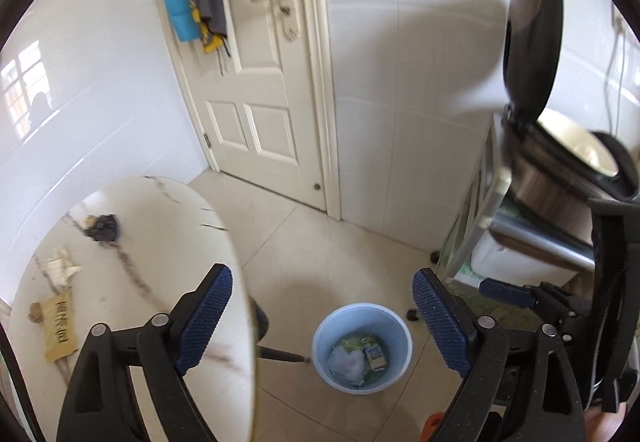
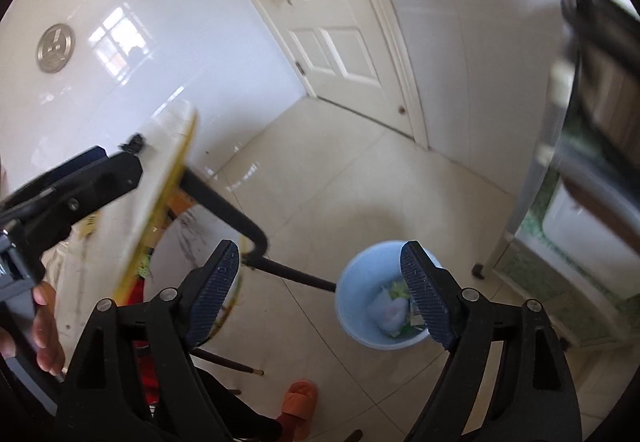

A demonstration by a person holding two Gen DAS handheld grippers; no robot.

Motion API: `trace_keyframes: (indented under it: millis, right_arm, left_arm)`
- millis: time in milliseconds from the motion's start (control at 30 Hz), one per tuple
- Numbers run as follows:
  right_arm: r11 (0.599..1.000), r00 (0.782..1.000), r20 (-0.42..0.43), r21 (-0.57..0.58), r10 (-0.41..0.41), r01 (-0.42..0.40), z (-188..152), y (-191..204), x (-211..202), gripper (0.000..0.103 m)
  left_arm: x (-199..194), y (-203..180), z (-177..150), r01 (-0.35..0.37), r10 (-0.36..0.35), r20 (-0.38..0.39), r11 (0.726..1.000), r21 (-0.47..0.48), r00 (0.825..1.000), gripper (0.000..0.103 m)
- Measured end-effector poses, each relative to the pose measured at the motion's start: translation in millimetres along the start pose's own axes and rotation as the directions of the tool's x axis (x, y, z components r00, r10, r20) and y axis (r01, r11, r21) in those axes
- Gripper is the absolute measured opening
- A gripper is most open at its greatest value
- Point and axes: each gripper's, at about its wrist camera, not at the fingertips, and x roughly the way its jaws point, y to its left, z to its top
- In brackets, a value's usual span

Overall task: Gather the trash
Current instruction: 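Return both tools to the table toward the yellow packet and ginger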

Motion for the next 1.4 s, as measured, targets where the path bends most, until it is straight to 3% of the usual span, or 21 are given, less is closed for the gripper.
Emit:
trace_keyframes:
  millis: [100,300,433,567,700,867,1033,1267,1367,1400]
  right_arm:
    - [0.998,0.999,0.044,-0.057,0.006,-0.003,5,31,-22,0.084]
    - [0.983,0.995,0.088,-0.181,0.043,-0.026,12,106,-42,0.087]
    - [0.962,0.995,0.08,-0.269,0.067,-0.043,16,167,-36,0.089]
    - [0.929,0.996,0.03,-0.363,0.088,-0.072,15,232,-11,0.089]
    - [0.883,0.992,-0.057,-0.452,0.111,-0.125,14,304,38,0.089]
    - [0.833,0.978,-0.185,-0.522,0.1,-0.184,5,376,105,0.089]
    - [0.82,0.968,-0.249,-0.546,0.04,-0.174,0,420,168,0.089]
    - [0.806,0.954,-0.294,-0.577,-0.052,-0.134,-7,430,224,0.089]
    - [0.782,0.959,-0.279,-0.608,-0.048,-0.138,-7,428,227,0.081]
    - [0.773,0.96,-0.276,-0.618,-0.045,-0.141,-6,427,227,0.071]
  left_arm:
    - [-38,15,-12,0.0,0.001,0.039,1.0,-0.013,0.999,0.093]
    - [-114,83,-46,-0.082,0.088,0.097,0.995,-0.062,0.991,0.099]
    - [-154,145,-71,-0.153,0.167,0.1,0.979,-0.137,0.981,0.099]
    - [-179,209,-102,-0.24,0.256,0.048,0.946,-0.219,0.966,0.102]
    - [-191,263,-131,-0.308,0.316,-0.017,0.908,-0.283,0.949,0.102]
    - [-200,315,-160,-0.339,0.33,-0.087,0.874,-0.348,0.94,0.102]
    - [-200,347,-169,-0.339,0.319,-0.118,0.86,-0.381,0.94,0.102]
    - [-172,398,-143,-0.297,0.266,-0.131,0.869,-0.395,0.955,0.102]
    - [-151,405,-129,-0.28,0.245,-0.137,0.876,-0.393,0.96,0.102]
    - [-144,406,-125,-0.28,0.244,-0.14,0.878,-0.387,0.96,0.102]
